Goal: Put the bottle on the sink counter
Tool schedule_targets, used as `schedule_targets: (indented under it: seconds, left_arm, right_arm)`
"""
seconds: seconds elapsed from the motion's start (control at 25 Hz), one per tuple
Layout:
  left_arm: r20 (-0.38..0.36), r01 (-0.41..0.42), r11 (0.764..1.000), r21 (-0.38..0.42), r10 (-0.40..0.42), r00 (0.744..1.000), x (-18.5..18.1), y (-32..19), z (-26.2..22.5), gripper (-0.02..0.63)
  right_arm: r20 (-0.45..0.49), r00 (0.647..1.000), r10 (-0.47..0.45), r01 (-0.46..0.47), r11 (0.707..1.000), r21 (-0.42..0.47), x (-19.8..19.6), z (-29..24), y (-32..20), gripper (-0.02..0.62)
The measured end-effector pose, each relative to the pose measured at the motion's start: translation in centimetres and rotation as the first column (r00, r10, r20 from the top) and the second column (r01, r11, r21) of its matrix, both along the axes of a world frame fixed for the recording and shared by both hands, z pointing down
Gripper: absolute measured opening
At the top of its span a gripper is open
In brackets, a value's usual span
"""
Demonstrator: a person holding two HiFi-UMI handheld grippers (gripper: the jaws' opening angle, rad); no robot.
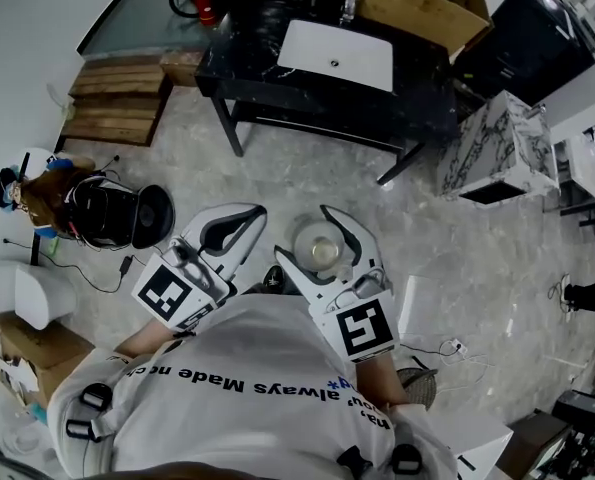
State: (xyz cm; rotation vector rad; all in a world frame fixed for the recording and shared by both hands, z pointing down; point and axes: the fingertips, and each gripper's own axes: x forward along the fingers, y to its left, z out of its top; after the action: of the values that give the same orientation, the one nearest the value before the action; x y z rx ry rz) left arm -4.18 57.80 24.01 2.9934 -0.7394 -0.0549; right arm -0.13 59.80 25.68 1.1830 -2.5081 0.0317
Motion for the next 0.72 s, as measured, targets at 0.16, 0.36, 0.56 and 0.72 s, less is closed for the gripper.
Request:
schedule_targets:
  seconds: [0.16,0.36,0.56,0.72]
  left_arm:
    - [-0.007,0.015,1.0,-0.008,-0.015,1.0,-0.2,-1.1,0.2,0.003]
    - [-0.004,0.032,0.999,-0.013,-0.032,0.999,0.2,-3.2,0.6,0.003]
    - [0.007,0.037,0.999,-0.014,-0.037,0.999,2.4,-6.4,0.7,0.003]
    - [0.012,0.045,0.999,-0.008,-0.045,0.999,5.1,-9.5,0.7,0.003]
  right_arm:
    - [0.003,1.0,-0.024,0.024,1.0,-0.013,-0.5,0.5,-1.0,0.336]
    - [0.004,1.0,-0.031,0.031,0.999,-0.017,0.3,0.9,-3.1,0.336]
    - [0.007,0.999,-0.034,0.034,0.999,-0.01,2.5,0.9,-6.3,0.336]
    - [0.014,0.999,-0.041,0.041,0.999,0.001,5.1,0.9,-9.3,0.336]
